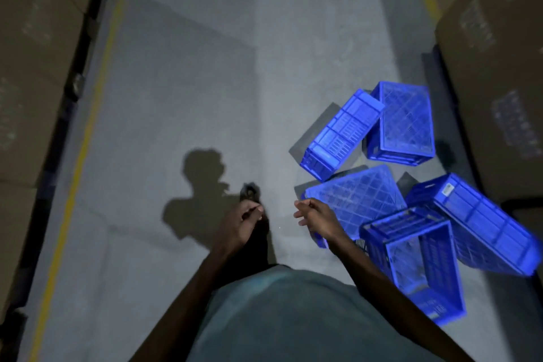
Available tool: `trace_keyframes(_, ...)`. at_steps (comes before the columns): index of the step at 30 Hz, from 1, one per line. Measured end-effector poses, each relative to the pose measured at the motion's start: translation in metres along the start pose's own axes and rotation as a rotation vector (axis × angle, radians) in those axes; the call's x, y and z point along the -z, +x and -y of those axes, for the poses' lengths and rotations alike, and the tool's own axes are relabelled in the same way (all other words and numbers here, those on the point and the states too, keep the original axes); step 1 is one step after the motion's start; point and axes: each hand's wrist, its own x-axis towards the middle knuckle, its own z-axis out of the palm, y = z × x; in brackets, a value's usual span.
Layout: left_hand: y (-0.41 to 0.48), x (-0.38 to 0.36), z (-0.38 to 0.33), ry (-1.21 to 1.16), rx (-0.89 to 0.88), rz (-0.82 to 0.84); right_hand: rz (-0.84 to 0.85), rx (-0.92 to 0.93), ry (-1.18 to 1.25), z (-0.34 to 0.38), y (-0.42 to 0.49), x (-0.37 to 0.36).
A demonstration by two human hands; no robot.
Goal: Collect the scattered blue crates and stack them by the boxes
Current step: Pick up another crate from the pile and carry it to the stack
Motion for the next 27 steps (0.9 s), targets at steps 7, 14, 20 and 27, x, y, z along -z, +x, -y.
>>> trace_keyframes(7, 0.187, 0.097, -0.101, 0.109, -0.005, 0.076, -0.174, 0.020, 0.098, 0.164, 0.112, 0.021)
trace_keyframes(14, 0.350, 0.133, -0.208, 0.332, -0.140, 0.180, -0.213, 0.013, 0.242, 0.271, 0.230, 0.044)
trace_keyframes(20, 0.501, 0.115, -0.275, 0.379, -0.204, 0.299, -0.279, -0.015, 0.285, 0.339, 0.336, 0.076)
trace_keyframes(27, 0.645, 0.064, -0.404, 0.417, -0.227, 0.455, -0.329, 0.023, 0.256, 0.428, 0.450, 0.150)
